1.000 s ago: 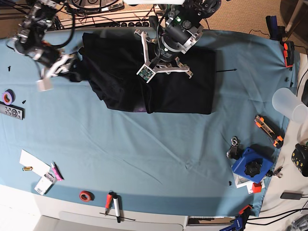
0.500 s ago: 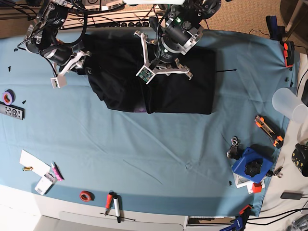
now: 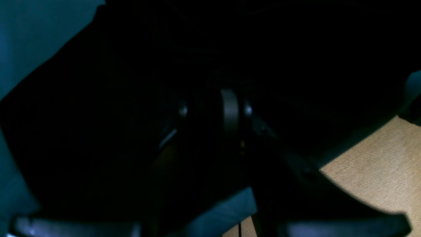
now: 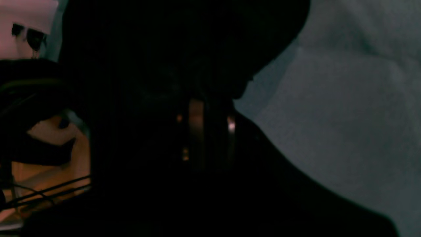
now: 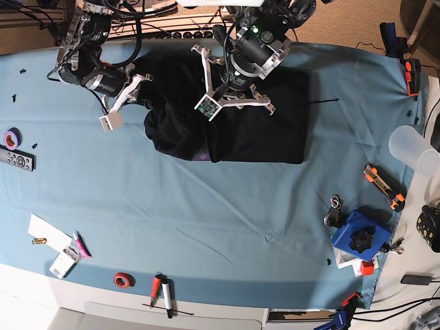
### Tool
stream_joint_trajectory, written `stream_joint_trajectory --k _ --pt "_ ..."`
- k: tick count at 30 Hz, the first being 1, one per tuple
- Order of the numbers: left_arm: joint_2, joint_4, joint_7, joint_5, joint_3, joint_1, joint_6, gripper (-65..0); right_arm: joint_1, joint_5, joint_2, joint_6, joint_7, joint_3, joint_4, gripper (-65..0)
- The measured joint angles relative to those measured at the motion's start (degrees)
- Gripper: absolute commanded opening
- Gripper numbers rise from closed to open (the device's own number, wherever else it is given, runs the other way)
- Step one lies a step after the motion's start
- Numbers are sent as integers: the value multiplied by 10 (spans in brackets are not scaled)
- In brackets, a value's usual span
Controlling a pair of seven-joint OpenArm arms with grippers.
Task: Layout the t-shirt on the table in an organized manner, then fold the t-shirt properly
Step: 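Grasp the shirt's other end with the right gripper and fold it inward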
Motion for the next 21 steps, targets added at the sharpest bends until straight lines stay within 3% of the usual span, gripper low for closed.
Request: stream_joint_trajectory --k 2,6,11,15,19,21 --pt "0 0 0 0 0 0 0 -528 17 -19 -4 4 -7 23 -1 -650" --pt "-1 2 9 0 0 0 0 -528 68 -126 3 0 24 95 -4 -650" --pt "-2 35 28 0 0 0 -1 -528 98 -198 76 -3 40 124 -8 -650" --pt "-1 68 33 3 0 0 0 -528 120 -197 129 -12 50 124 -8 -650" --pt "-3 72 54 82 0 0 0 -528 118 -197 160 -30 43 123 -8 -650" --pt "-17 72 55 113 -5 0 34 -528 118 -199 167 -30 39 123 -7 -650"
